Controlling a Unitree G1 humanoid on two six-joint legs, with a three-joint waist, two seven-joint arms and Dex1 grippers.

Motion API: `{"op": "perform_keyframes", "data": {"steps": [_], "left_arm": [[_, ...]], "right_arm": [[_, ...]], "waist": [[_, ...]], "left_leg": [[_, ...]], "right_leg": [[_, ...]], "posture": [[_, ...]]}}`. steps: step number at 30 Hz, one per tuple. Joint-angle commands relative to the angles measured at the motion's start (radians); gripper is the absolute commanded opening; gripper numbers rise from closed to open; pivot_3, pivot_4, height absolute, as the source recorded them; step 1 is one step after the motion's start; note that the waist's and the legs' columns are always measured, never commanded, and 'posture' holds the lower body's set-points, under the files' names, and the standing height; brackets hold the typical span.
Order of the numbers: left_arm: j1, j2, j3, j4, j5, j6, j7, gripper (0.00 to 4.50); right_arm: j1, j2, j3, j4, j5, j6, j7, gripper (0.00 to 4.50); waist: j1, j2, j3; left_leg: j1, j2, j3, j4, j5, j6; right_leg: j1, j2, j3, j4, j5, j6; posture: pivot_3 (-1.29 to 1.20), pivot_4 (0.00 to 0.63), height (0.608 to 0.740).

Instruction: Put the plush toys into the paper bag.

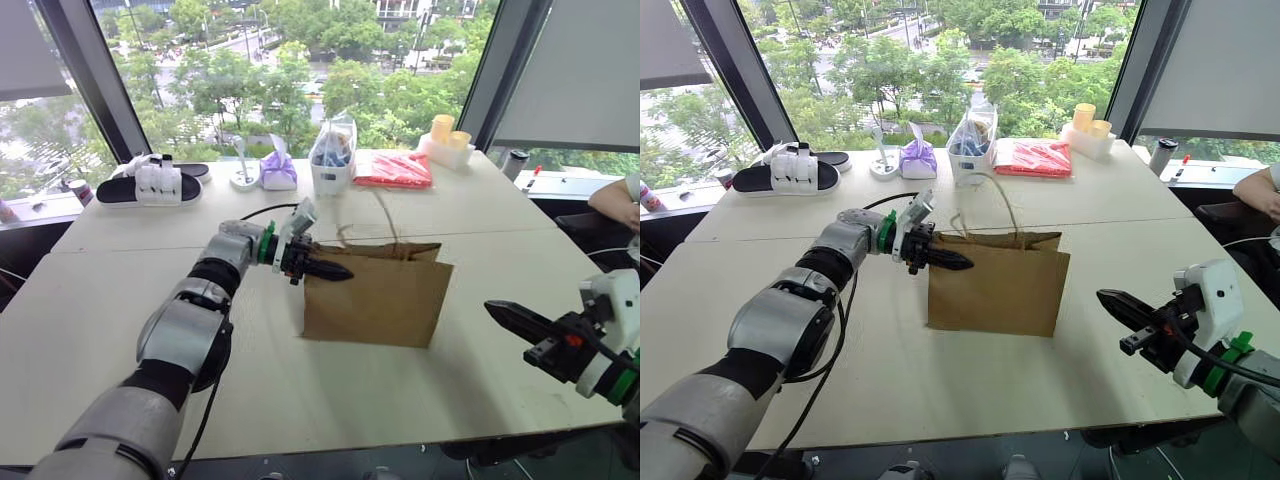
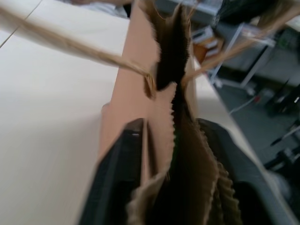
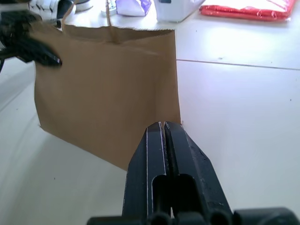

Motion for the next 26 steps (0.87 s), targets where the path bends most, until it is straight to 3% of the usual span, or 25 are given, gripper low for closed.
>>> {"op": "perform_keyframes", "data": {"steps": [1, 3, 11, 15, 22, 26], "left_arm": [[-0.008, 0.0, 0.044, -0.002, 0.02, -0.06, 0.002, 3.52], [0.004, 0.015, 0.054, -0.013, 0.033, -0.098, 0.02, 4.39], [0.098, 0.143, 0.114, -0.195, 0.022, -0.081, 0.089, 4.45], [0.278, 0.208, 0.182, -0.541, -0.045, 0.094, 0.216, 4.45], [0.689, 0.236, 0.26, -1.29, -0.18, 0.447, 0.494, 4.45], [0.823, 0.237, 0.264, -1.488, -0.211, 0.531, 0.607, 4.45]], "right_arm": [[0.001, -0.023, 0.006, -0.021, 0.018, -0.041, -0.02, 0.0], [-0.014, -0.04, 0.045, -0.008, 0.01, -0.052, -0.018, 0.0], [-0.037, -0.178, 0.215, 0.044, -0.124, -0.111, 0.105, 0.0], [-0.078, -0.253, 0.315, 0.083, -0.205, -0.157, 0.198, 0.0], [-0.134, -0.288, 0.345, 0.149, -0.259, -0.196, 0.302, 0.0], [-0.178, -0.292, 0.36, 0.178, -0.259, -0.198, 0.335, 0.0]], "waist": [[0.002, 0.0, 0.0], [0.001, 0.0, 0.0], [-0.012, 0.0, 0.0], [-0.012, 0.0, 0.0], [-0.008, 0.0, 0.0], [-0.006, 0.0, 0.0]], "left_leg": [[0.0, 0.0, 0.0, 0.0, 0.0, 0.0], [0.0, 0.0, 0.0, 0.0, 0.0, 0.0], [0.001, 0.0, 0.0, -0.001, 0.0, 0.0], [0.001, 0.0, -0.001, -0.001, 0.0, 0.0], [0.0, 0.001, -0.002, 0.0, 0.0, 0.0], [0.001, 0.001, -0.002, 0.0, 0.0, 0.0]], "right_leg": [[0.0, 0.0, 0.0, 0.0, 0.0, 0.0], [0.0, 0.0, 0.0, 0.0, 0.0, 0.0], [0.0, 0.0, 0.0, 0.001, 0.0, 0.001], [0.0, 0.0, 0.001, 0.001, -0.001, 0.001], [0.0, -0.001, 0.001, 0.001, -0.001, 0.001], [0.001, -0.001, 0.001, 0.001, -0.001, 0.001]], "posture": [[0.0, 0.15, 0.74], [0.0, 0.15, 0.74], [0.0, 0.15, 0.74], [0.0, 0.15, 0.74], [0.0, 0.15, 0.74], [0.0, 0.15, 0.74]]}}
